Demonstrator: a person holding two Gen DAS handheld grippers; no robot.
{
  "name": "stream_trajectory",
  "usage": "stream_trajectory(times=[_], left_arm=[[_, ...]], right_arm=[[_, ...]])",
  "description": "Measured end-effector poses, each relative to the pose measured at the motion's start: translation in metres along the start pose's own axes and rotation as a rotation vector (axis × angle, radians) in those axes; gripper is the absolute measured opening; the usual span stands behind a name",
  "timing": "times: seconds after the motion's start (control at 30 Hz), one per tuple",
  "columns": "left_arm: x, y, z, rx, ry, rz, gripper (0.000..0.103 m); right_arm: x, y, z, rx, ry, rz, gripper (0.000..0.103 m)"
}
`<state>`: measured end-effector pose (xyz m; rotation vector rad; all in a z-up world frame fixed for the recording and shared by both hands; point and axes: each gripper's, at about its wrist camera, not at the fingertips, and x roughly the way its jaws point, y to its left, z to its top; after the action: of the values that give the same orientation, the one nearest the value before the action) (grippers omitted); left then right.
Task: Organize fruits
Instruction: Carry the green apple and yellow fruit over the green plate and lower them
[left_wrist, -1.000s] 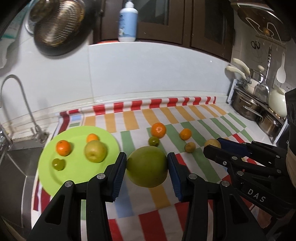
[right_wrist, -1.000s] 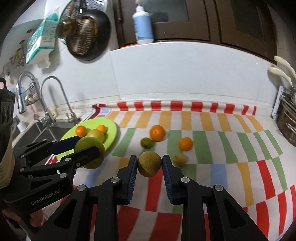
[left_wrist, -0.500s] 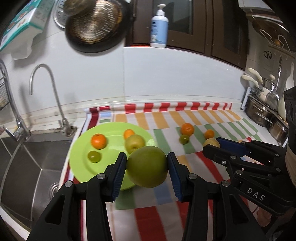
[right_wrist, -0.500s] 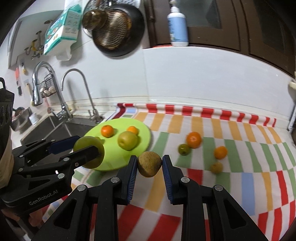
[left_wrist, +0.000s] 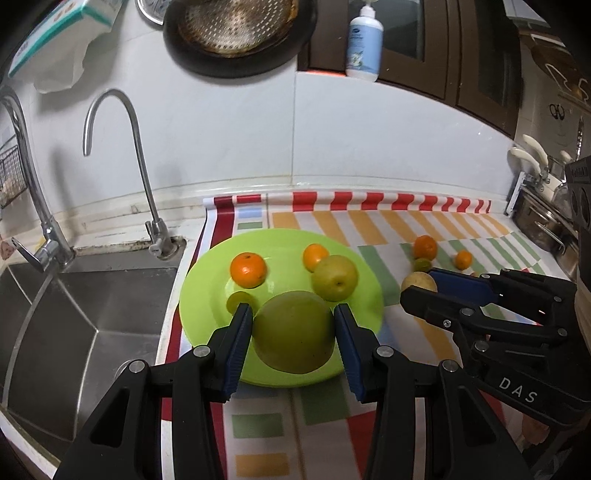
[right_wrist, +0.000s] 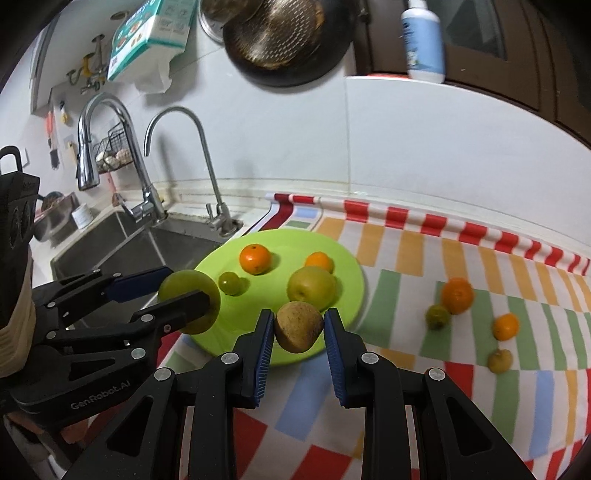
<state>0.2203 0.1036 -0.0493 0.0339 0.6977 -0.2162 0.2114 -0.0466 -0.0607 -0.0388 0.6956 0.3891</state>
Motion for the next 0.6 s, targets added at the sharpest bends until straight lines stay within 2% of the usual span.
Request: stream_trajectory(times=[0.27,0.6], left_arm=[[0.030,0.019,-0.003,-0.018,0.046,-0.004,0.045],[0.049,0.026,0.000,-0.032,0.074,-0.030,0.045]], right_arm=[[0.034,0.006,0.007,-0.032,0.052,0.023,0.029],[0.061,0.007,0.009,-0.030,0.089,0.045,0.029]])
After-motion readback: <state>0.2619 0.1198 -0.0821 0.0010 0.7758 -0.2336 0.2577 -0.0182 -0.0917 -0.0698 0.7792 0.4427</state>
